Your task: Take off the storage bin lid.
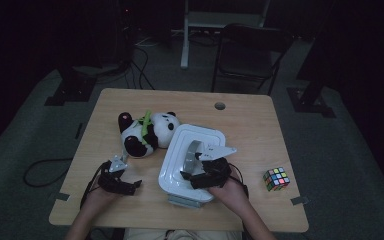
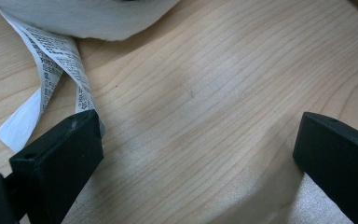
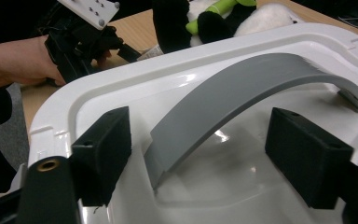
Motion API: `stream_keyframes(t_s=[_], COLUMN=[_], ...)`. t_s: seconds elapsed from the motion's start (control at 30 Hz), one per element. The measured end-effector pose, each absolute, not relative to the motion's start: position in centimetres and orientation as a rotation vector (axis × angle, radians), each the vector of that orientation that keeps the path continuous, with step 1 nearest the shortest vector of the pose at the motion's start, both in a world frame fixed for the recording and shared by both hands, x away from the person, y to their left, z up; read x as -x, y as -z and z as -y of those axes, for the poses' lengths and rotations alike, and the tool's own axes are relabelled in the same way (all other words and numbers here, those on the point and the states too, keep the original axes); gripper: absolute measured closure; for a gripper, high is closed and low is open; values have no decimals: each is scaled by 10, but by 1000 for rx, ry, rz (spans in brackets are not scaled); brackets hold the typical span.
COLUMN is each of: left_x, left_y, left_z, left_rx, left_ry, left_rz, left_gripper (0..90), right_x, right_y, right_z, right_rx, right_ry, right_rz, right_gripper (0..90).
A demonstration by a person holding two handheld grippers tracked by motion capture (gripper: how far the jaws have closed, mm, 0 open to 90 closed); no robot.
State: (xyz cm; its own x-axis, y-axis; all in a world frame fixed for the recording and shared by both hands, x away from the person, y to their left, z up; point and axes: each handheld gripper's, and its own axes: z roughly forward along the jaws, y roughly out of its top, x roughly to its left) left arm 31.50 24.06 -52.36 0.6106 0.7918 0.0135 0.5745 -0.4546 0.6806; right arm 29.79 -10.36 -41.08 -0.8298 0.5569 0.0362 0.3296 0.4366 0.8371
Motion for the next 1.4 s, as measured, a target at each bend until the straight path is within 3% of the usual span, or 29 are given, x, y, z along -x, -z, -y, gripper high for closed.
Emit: stream_keyframes(t_s=[0.4, 1.4], left_x=[-315, -315], left_y=[524, 524], left_z=[-240, -240], left_rx=[-2190, -2184], left_ry=[-439, -440], left_rz=[-1073, -1076], left_gripper=[21, 21], right_x=[-296, -303], right_y=[410, 386], right_z=[102, 111], right_rx=[-705, -738], right_ry=[-1373, -1525], right_rz=[-2482, -2602], right_gripper=[577, 789])
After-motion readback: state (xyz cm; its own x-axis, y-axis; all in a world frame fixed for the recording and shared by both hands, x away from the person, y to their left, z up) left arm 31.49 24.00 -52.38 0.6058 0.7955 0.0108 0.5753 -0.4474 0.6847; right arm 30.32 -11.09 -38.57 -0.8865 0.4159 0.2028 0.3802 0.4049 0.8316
